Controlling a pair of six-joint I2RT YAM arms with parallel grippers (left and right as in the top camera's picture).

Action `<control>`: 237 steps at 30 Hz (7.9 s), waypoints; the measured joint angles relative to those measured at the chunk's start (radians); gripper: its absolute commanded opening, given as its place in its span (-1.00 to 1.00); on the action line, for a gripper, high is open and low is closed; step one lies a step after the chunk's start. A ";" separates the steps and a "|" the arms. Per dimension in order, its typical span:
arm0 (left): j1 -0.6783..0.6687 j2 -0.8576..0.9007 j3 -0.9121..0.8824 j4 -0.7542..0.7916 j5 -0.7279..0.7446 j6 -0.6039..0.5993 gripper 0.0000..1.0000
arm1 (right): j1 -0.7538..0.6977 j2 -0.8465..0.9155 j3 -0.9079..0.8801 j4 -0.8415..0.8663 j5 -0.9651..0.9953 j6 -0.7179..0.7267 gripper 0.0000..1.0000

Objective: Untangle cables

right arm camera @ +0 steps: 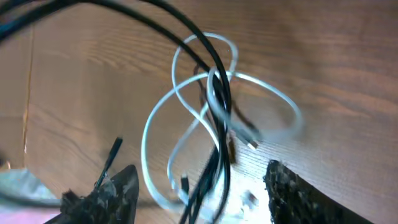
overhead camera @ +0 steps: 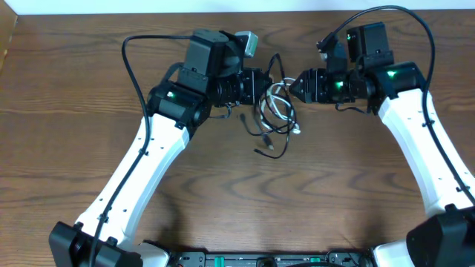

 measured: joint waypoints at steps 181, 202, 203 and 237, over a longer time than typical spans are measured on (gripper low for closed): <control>0.234 0.000 -0.009 -0.133 -0.090 0.095 -0.85 | -0.084 0.267 -0.001 -0.091 0.243 -0.017 0.98; 0.141 0.099 -0.015 -0.150 -0.109 0.029 -0.85 | -0.076 0.267 -0.063 -0.007 0.222 -0.041 0.15; 0.141 0.099 -0.015 -0.149 -0.113 0.028 -0.85 | -0.074 0.267 -0.085 0.005 0.229 -0.043 0.03; 0.114 0.099 -0.015 -0.107 -0.154 -0.021 0.05 | -0.082 -0.007 0.366 -0.066 -0.160 0.237 -0.98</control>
